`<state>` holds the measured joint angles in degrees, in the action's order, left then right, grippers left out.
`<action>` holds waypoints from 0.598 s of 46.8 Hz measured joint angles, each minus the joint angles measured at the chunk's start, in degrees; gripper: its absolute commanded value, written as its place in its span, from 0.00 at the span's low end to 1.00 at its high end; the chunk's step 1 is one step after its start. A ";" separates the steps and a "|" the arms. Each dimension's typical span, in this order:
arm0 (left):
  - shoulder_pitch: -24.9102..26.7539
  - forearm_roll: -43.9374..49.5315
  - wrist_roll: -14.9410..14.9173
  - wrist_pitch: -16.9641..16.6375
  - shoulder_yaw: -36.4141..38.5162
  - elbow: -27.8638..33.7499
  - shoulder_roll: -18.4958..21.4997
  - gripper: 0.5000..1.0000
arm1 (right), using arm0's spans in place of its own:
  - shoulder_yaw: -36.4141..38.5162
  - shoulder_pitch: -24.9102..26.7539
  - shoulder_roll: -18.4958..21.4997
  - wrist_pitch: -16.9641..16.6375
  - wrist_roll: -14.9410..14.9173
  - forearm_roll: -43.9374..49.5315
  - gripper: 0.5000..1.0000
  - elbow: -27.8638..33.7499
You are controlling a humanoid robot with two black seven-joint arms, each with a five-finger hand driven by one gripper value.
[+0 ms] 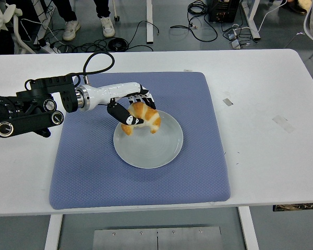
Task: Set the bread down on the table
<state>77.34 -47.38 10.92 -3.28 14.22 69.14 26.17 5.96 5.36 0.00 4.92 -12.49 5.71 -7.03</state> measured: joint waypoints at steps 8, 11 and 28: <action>-0.13 -0.02 0.00 -0.12 -0.48 -0.25 3.21 0.00 | -0.01 0.01 0.00 0.00 0.00 0.00 1.00 0.00; -0.23 -0.04 0.00 -0.08 -0.52 -0.29 4.40 0.00 | 0.00 -0.01 0.00 0.00 0.00 0.00 1.00 0.00; -1.94 -0.04 3.36 0.00 -0.45 -5.69 7.96 0.00 | -0.03 0.00 0.00 0.00 0.01 0.00 1.00 0.00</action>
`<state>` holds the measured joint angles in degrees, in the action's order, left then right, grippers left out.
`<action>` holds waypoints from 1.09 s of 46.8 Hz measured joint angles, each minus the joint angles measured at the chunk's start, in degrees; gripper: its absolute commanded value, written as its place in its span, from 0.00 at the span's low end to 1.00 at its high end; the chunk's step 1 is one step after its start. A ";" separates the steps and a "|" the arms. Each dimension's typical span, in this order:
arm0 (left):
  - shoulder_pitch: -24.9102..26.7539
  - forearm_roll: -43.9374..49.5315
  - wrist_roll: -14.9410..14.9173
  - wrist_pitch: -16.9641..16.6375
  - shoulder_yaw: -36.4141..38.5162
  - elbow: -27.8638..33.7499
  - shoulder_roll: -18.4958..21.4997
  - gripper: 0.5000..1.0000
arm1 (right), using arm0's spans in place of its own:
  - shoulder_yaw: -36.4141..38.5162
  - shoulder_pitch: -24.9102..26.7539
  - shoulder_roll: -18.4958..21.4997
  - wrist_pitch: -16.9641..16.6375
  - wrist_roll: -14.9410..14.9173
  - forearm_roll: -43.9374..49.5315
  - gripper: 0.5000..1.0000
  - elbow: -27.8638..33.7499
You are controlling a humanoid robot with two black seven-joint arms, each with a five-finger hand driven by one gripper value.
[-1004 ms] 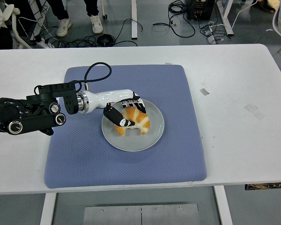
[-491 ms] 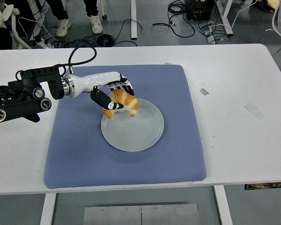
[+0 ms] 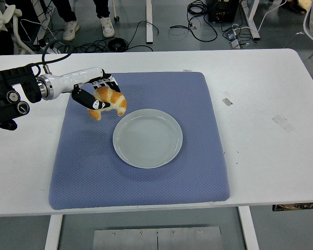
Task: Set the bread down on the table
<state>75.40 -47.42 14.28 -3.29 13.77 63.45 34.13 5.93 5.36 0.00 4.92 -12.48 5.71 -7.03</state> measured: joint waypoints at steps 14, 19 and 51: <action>-2.11 0.15 1.65 0.04 -0.11 -5.00 -0.44 0.00 | 0.01 -0.02 0.00 0.00 0.00 0.00 1.00 0.00; -2.43 0.37 1.74 0.04 -0.15 -5.69 -0.84 0.00 | 0.01 0.00 0.00 0.00 0.00 0.00 1.00 0.00; -5.25 1.36 2.25 -0.14 -0.37 -12.95 -5.48 0.00 | 0.02 -0.02 0.00 0.00 0.00 0.00 1.00 0.00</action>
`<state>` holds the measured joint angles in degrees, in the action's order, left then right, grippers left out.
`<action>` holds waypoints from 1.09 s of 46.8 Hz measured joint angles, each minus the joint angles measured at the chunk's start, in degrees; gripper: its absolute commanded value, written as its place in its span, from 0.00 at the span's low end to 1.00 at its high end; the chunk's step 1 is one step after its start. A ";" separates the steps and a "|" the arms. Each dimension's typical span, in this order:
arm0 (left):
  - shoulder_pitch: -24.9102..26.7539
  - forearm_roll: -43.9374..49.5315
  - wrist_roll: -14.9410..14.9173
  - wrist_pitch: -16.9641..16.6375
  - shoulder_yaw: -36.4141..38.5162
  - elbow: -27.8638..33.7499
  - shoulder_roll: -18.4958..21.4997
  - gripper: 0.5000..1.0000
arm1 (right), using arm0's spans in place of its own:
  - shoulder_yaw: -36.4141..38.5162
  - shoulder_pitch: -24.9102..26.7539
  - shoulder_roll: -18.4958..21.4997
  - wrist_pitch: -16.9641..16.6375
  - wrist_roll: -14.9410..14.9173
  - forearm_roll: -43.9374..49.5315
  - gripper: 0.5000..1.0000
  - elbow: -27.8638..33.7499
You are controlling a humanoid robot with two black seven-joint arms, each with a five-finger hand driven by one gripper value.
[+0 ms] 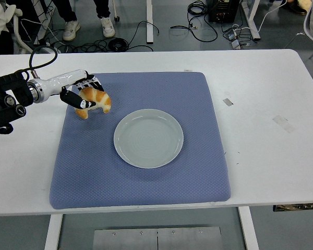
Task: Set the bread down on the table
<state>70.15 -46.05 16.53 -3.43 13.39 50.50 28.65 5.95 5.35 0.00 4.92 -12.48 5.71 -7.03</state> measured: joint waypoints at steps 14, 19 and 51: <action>-0.55 0.18 -0.07 -0.82 -0.13 -0.76 -1.59 0.00 | 0.01 0.01 0.00 0.00 0.00 0.00 1.00 0.00; -1.13 0.18 -0.10 -1.13 -0.13 -1.95 -2.85 0.00 | -0.01 0.01 0.00 0.00 -0.01 0.00 1.00 0.00; -1.24 0.97 -0.41 -0.74 -0.88 -2.42 -4.31 0.52 | 0.00 -0.01 0.00 0.00 0.00 0.00 1.00 0.00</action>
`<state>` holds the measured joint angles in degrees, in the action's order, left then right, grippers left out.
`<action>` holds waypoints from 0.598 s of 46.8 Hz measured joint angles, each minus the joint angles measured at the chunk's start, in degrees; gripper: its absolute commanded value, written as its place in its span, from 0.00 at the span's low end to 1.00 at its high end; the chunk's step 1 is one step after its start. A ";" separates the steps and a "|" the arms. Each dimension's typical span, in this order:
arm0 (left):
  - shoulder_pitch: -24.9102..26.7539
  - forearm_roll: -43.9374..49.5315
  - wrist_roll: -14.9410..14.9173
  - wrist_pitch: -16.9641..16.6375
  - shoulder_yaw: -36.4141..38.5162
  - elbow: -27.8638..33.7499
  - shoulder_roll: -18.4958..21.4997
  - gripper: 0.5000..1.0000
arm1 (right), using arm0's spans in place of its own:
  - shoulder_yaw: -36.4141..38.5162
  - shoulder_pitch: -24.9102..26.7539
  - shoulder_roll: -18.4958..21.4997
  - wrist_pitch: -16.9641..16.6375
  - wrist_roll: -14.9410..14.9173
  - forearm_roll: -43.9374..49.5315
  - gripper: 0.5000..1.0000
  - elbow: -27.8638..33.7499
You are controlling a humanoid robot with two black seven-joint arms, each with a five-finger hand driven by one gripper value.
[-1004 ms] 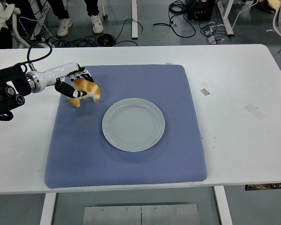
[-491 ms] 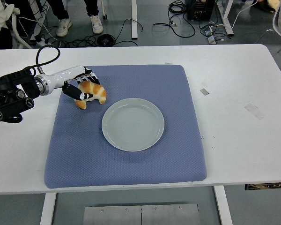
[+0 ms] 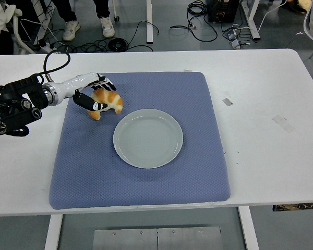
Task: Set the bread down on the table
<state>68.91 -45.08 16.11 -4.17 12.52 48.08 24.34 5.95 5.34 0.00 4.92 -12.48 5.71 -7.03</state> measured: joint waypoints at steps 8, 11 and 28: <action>-0.01 0.00 -0.46 0.28 0.06 0.07 0.00 0.58 | 0.00 0.02 0.00 0.00 0.00 0.00 1.00 0.00; -0.15 0.00 -0.60 0.30 0.12 0.08 -0.01 0.63 | -0.01 0.03 0.00 0.00 0.00 0.00 1.00 0.00; 0.68 4.12 -1.44 0.30 -2.26 0.36 0.58 0.96 | -0.01 0.03 0.00 0.00 0.00 0.00 1.00 0.00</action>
<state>69.59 -40.96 14.68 -3.86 10.25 48.44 24.92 5.94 5.36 0.00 4.92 -12.48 5.71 -7.03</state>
